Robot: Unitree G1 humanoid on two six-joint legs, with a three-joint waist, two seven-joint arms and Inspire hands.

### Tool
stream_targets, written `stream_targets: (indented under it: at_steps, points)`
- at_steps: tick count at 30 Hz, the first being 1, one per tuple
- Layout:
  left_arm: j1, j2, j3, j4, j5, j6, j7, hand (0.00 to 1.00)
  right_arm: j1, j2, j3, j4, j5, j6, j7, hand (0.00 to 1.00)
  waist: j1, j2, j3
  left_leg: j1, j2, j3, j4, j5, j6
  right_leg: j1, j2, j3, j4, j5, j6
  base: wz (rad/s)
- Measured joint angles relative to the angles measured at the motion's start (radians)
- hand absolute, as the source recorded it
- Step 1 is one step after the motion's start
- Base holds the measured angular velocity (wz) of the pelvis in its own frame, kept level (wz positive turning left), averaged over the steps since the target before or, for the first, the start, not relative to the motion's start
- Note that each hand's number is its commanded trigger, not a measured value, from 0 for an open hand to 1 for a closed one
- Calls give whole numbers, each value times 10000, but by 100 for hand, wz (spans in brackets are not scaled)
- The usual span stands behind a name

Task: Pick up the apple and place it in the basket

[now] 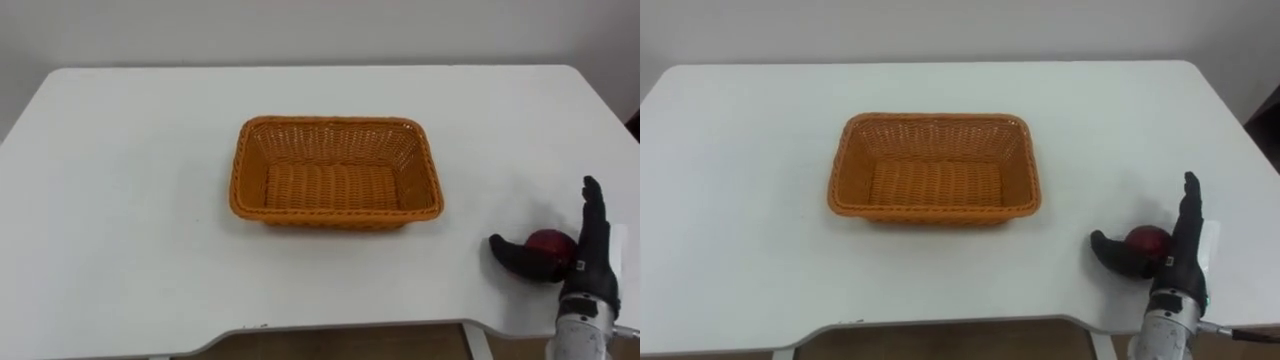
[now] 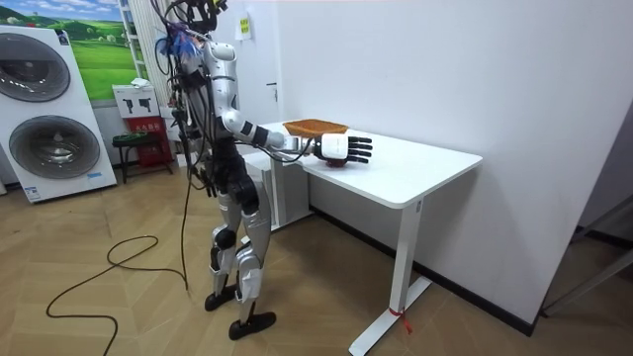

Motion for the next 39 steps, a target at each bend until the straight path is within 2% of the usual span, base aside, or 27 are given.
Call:
stream_targets:
  at_steps: [3, 4, 6, 10, 17, 34, 39]
  points:
    - [5, 1, -5, -5, 3, 15, 9, 0, 176, 1, 41, -1, 0, 6, 106, 0, -2, -8, -2, 50, -2, -16, 7, 0, 0, 78, -7, -38, -2, 0, 0, 4]
    - [7, 1, -12, -6, 2, 20, 32, 0, 283, 2, 110, 1, 0, 6, 125, 44, -6, -10, -2, 45, -3, -16, 17, 0, 0, 84, -10, -51, 0, 0, 0, 0]
    - [28, -2, -26, -7, 6, 24, 148, 0, 434, 4, 279, 11, 9, 6, 146, 100, -8, -9, -3, 53, -2, -18, 27, 0, 0, 98, -8, -42, 7, 0, 0, 0]
    - [121, -2, -47, -6, -4, 23, 408, 0, 490, 29, 455, 200, -71, -25, 132, 100, -45, -12, 3, 193, -4, -18, -5, -2, 0, 230, -5, -28, 6, -2, 2, 0]
    - [227, -1, -37, -217, -7, 23, 437, 0, 423, -104, 138, 430, -210, -33, 135, 100, -63, -173, -8, 201, 14, -18, -2, -3, -1, 240, 30, 5, -6, -3, 1, 0]
    - [302, 0, -390, -380, 18, 23, 607, 0, 409, -20, 38, 300, -419, -7, 117, 100, -27, -134, -5, 201, 41, -14, -29, -6, -6, 229, 53, -18, 3, 1, -5, 0]
    - [252, -2, -381, -397, 20, 23, 564, 0, 407, 70, 66, 10, -382, 88, 81, 100, 183, -83, 6, 152, 41, 30, -47, -5, -6, 138, 57, 10, 23, 4, -10, -3]
